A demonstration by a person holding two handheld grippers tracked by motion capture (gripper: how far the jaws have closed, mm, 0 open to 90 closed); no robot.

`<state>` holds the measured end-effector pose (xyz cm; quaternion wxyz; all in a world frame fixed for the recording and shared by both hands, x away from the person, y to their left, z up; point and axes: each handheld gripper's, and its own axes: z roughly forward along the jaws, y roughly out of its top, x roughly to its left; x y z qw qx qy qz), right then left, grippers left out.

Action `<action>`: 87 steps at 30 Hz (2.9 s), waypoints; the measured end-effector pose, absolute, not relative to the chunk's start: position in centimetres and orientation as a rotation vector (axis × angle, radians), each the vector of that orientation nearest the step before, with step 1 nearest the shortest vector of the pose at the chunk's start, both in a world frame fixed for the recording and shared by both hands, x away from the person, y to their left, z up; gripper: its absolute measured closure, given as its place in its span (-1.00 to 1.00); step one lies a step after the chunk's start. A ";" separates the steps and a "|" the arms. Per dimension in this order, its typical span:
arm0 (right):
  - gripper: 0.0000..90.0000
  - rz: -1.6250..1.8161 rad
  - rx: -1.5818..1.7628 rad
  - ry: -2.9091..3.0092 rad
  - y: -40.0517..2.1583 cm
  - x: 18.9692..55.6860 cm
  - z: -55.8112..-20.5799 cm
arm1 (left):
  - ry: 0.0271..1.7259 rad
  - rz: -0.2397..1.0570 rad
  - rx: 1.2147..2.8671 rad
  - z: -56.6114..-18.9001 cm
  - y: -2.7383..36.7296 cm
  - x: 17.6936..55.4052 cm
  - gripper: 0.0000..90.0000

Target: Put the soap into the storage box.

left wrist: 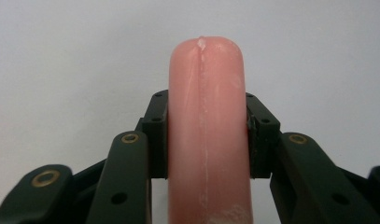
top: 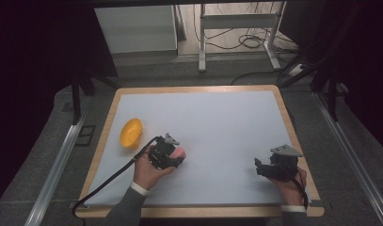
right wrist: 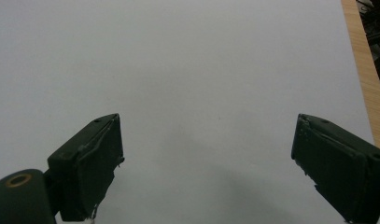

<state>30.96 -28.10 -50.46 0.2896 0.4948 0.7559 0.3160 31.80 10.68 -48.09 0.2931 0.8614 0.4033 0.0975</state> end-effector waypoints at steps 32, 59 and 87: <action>-0.81 0.844 1.311 2.025 -27.9 31.0 -50.6 | 1.122 0.325 2.204 -45.8 14.2 32.2 0.33; -0.81 0.834 1.317 2.026 -28.0 31.0 -50.7 | 1.155 0.365 2.156 -44.5 16.1 32.5 0.33; -0.81 0.828 1.325 2.026 -28.0 31.1 -50.8 | 1.179 0.416 2.133 -43.2 17.7 33.1 0.33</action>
